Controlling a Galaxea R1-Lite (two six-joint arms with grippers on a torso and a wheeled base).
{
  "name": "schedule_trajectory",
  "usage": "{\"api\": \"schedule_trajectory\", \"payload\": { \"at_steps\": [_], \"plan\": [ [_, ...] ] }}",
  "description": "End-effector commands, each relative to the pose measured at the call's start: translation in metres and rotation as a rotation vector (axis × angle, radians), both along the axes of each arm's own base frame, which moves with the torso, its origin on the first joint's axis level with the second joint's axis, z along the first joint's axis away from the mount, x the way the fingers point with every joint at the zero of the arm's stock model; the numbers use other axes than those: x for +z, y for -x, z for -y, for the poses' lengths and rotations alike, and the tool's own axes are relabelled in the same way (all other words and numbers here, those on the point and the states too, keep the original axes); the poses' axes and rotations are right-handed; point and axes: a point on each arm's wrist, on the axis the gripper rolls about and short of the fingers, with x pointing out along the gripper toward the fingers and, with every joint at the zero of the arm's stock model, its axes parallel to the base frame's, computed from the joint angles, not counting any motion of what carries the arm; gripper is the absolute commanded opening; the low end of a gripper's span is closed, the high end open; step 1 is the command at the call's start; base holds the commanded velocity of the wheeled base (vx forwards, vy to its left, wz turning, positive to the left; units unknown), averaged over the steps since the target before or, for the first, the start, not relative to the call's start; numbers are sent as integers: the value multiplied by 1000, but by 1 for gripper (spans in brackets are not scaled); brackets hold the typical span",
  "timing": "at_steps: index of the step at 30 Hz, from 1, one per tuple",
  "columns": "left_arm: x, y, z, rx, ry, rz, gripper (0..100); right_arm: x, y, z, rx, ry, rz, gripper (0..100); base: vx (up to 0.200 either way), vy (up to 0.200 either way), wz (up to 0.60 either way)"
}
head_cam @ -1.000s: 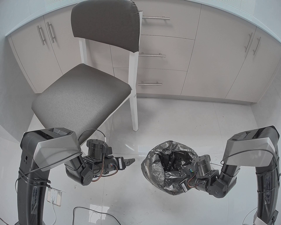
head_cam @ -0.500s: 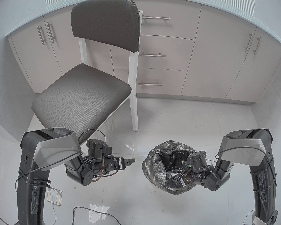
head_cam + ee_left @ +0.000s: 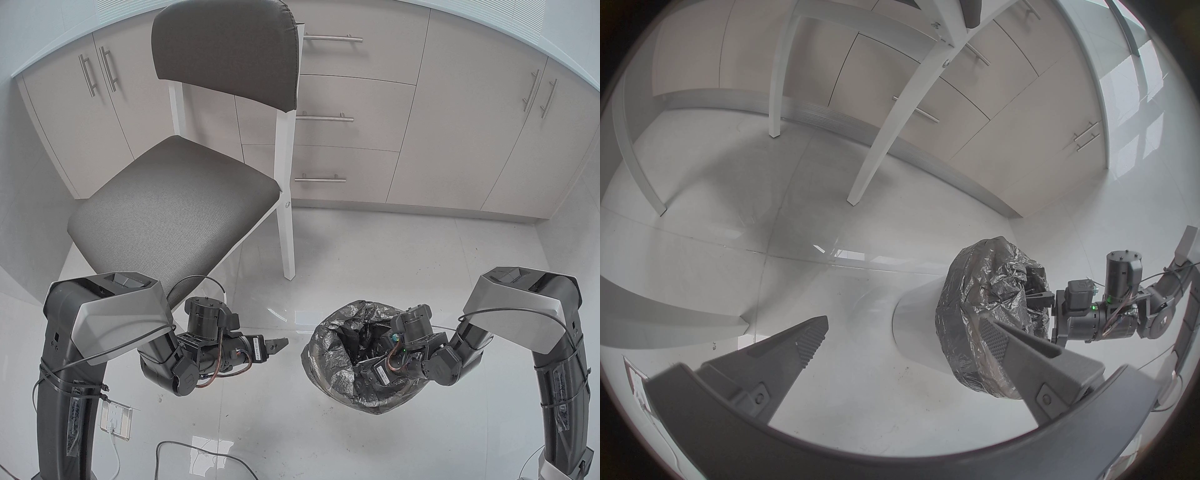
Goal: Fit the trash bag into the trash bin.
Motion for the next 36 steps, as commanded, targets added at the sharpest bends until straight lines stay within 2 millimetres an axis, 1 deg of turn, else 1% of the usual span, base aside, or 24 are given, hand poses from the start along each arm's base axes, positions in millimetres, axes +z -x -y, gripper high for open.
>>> {"api": "schedule_trajectory", "payload": {
  "at_steps": [1,2,3,5,7,8,11,15,17,19,20,27,31,36],
  "plan": [
    [0,0,0,0,0,0,100,24,-1,-8,16,-31,56,100,0,0,0],
    [0,0,0,0,0,0,100,35,2,-12,27,-43,73,100,0,0,0],
    [0,0,0,0,0,-1,100,41,4,-15,34,-50,84,100,0,0,0],
    [0,0,0,0,0,-1,100,61,15,-22,54,-72,108,100,0,0,0],
    [0,0,0,0,0,-1,100,71,23,-28,78,-83,121,100,0,0,0],
    [0,0,0,0,0,-1,100,73,24,-29,81,-86,125,100,0,0,0],
    [0,0,0,0,0,-1,100,80,32,-41,113,-97,138,100,0,0,0],
    [0,0,0,0,0,-1,100,74,30,-48,122,-100,134,100,0,0,0],
    [-1,0,0,0,0,-1,100,61,25,-51,118,-86,120,100,0,0,0],
    [-1,0,0,0,0,-1,100,58,25,-51,117,-82,114,100,0,0,0],
    [-1,0,0,0,0,-1,100,49,22,-51,113,-75,104,100,0,0,0],
    [-1,0,0,0,0,-1,100,37,16,-47,93,-63,88,100,0,0,0],
    [-1,0,0,0,0,-1,100,32,14,-48,93,-60,82,100,0,0,0],
    [-1,0,0,0,0,-1,100,17,4,-48,80,-52,76,100,0,0,0]
  ]
}}
